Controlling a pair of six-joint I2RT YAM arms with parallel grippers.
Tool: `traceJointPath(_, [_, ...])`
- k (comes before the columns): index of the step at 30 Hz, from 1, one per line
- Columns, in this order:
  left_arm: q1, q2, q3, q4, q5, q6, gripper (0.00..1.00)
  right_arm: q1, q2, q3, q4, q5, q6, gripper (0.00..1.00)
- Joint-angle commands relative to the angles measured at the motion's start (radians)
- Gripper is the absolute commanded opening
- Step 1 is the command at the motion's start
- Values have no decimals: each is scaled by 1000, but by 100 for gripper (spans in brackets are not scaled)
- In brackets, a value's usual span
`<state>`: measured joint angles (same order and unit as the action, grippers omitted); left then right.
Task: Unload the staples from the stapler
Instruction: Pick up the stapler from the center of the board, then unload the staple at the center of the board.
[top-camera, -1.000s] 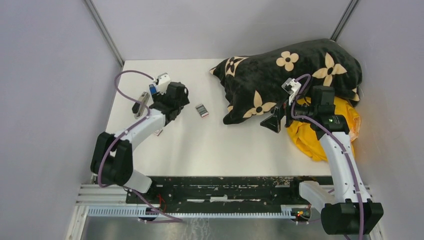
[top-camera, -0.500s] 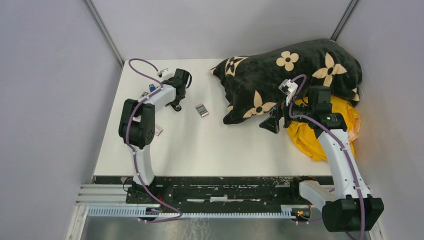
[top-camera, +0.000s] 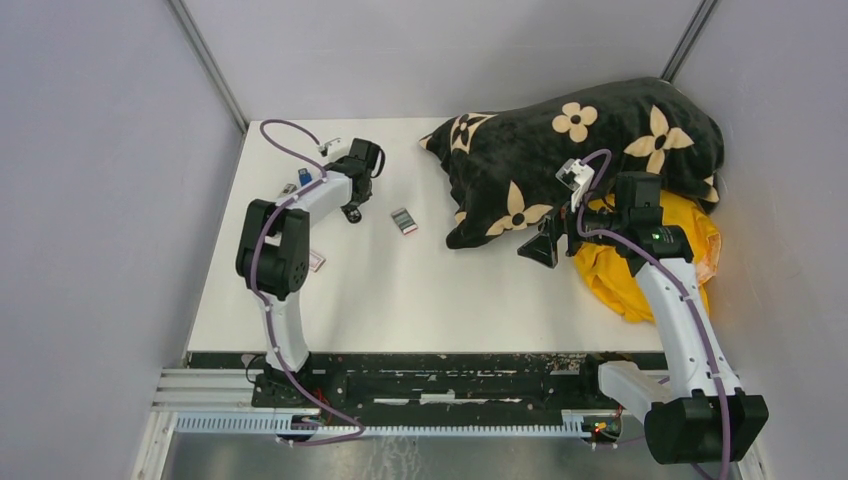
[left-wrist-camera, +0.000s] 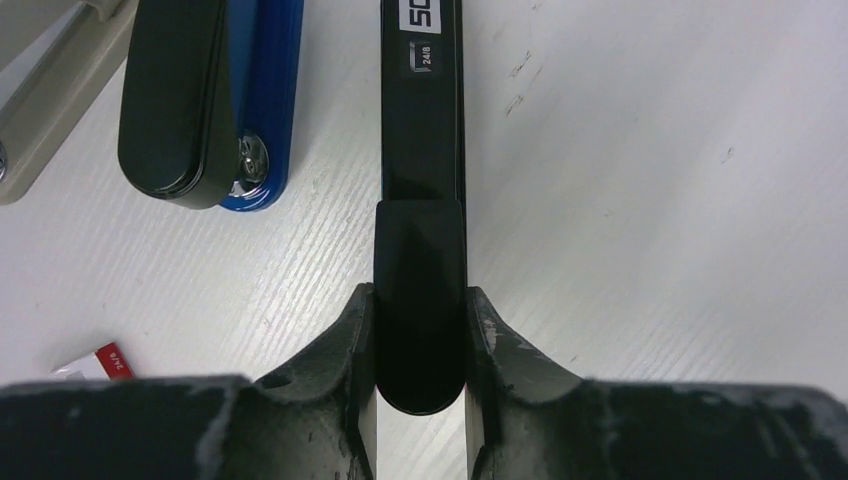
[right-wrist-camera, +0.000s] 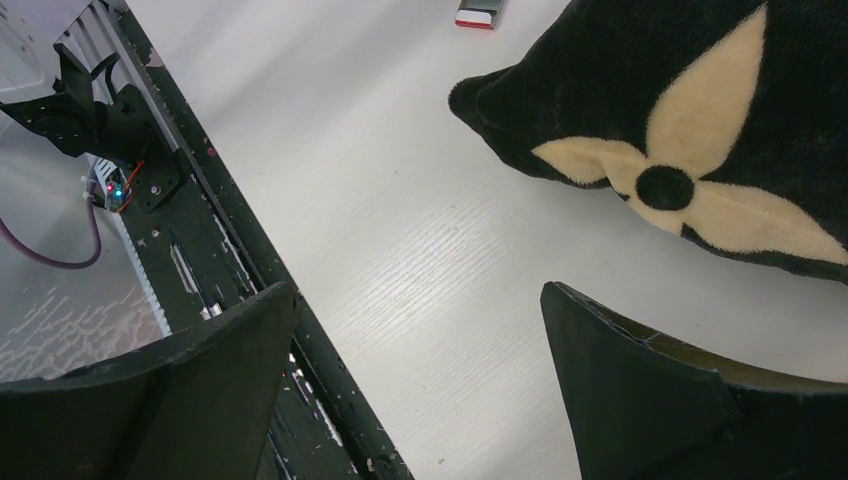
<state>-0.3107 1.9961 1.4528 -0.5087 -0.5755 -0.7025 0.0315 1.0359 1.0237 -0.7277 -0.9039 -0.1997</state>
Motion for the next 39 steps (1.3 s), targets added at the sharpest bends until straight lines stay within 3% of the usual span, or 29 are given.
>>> traceJointPath(1, [1, -99, -64, 46, -4, 14, 18, 5, -20, 16, 28, -19, -3, 99])
traceJointPath(6, [-22, -330, -264, 173, 76, 68, 4, 15, -19, 16, 31, -34, 6, 99])
traceJointPath(13, [-146, -690, -545, 321, 147, 168, 3, 31, -5, -20, 93, -109, 61, 99])
traceJointPath(21, [-240, -1027, -861, 682, 562, 238, 3, 105, 38, -184, 457, -245, 279, 99])
traceJointPath(26, [-326, -1150, -957, 822, 680, 252, 3, 183, 84, -197, 508, -275, 269, 99])
traceJointPath(30, [-377, -1230, -1067, 1035, 747, 195, 3, 216, 102, -197, 512, -287, 250, 99])
traceJointPath(34, [-406, -1224, -1114, 1188, 767, 160, 3, 222, 117, -210, 573, -306, 307, 99])
traceJointPath(39, [-435, -1141, -1122, 1369, 766, 126, 3, 245, 120, -277, 787, -302, 457, 99])
